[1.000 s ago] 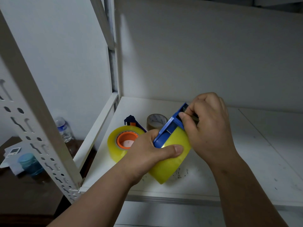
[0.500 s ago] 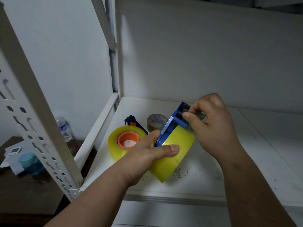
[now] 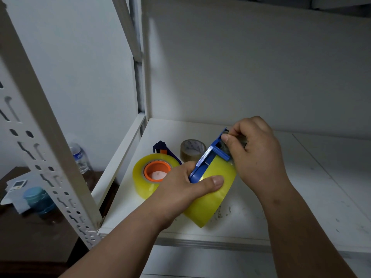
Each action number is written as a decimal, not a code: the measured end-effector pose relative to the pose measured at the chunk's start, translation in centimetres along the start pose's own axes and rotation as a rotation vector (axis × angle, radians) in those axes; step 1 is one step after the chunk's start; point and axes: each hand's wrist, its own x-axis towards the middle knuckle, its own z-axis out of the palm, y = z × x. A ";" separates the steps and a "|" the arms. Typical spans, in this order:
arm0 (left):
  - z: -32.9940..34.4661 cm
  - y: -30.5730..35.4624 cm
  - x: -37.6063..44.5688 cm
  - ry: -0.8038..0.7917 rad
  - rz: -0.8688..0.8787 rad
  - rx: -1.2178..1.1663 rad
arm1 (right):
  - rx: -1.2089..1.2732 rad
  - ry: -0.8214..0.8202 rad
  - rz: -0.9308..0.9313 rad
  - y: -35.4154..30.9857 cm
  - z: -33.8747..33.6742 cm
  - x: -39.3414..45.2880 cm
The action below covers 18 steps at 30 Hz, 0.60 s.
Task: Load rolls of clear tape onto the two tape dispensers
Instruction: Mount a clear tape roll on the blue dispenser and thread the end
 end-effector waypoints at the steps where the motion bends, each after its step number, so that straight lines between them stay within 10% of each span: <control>1: 0.0 0.1 0.0 0.000 0.003 0.005 | 0.002 0.003 -0.003 -0.1 0.0 0.0; 18: -0.7 1.3 -0.4 -0.102 -0.105 0.043 | -0.019 0.003 0.008 -0.8 0.2 0.7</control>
